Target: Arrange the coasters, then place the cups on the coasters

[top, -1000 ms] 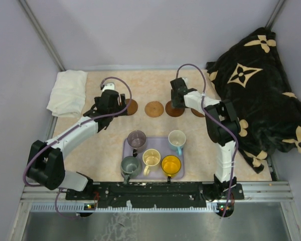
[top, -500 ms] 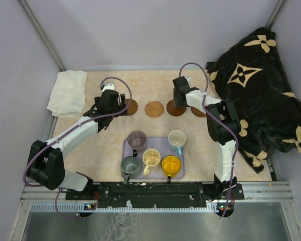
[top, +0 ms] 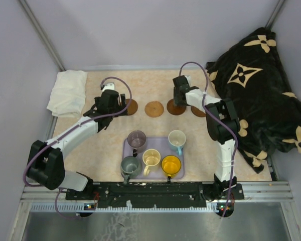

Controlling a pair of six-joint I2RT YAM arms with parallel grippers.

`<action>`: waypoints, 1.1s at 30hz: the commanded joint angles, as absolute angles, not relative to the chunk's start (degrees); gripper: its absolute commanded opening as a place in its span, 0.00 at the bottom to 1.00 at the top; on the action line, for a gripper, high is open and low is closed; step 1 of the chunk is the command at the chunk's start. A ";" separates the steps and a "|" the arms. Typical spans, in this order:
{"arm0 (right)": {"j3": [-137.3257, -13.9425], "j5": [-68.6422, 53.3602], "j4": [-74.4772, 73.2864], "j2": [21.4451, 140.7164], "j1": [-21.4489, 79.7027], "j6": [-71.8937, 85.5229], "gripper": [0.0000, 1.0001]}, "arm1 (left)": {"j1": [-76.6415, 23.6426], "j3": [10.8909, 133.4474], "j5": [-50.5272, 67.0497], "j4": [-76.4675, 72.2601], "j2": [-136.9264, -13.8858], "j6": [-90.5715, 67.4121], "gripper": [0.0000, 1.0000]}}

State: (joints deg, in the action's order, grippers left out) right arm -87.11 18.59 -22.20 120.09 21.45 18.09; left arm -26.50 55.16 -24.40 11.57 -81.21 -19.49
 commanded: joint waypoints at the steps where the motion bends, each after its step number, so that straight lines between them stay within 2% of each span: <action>1: -88.58 19.62 -22.51 120.22 20.74 18.10 0.56 | -26.18 54.88 -23.99 11.12 -80.85 -19.87 0.99; 18: -79.01 24.75 -19.08 103.45 20.74 17.77 0.57 | -26.18 53.70 -23.27 11.30 -79.77 -21.01 0.99; 23: -78.48 27.86 -19.21 102.86 19.73 18.23 0.57 | -26.19 54.17 -22.86 11.27 -79.85 -21.10 0.99; 33: -75.39 26.28 -19.36 102.66 13.70 20.87 0.56 | -26.17 54.16 -21.60 10.14 -80.50 -21.04 0.99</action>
State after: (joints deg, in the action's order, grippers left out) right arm -75.72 24.99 -20.78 104.55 15.07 19.59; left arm -26.48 54.15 -22.81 11.53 -81.21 -20.75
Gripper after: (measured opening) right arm 0.564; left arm 0.995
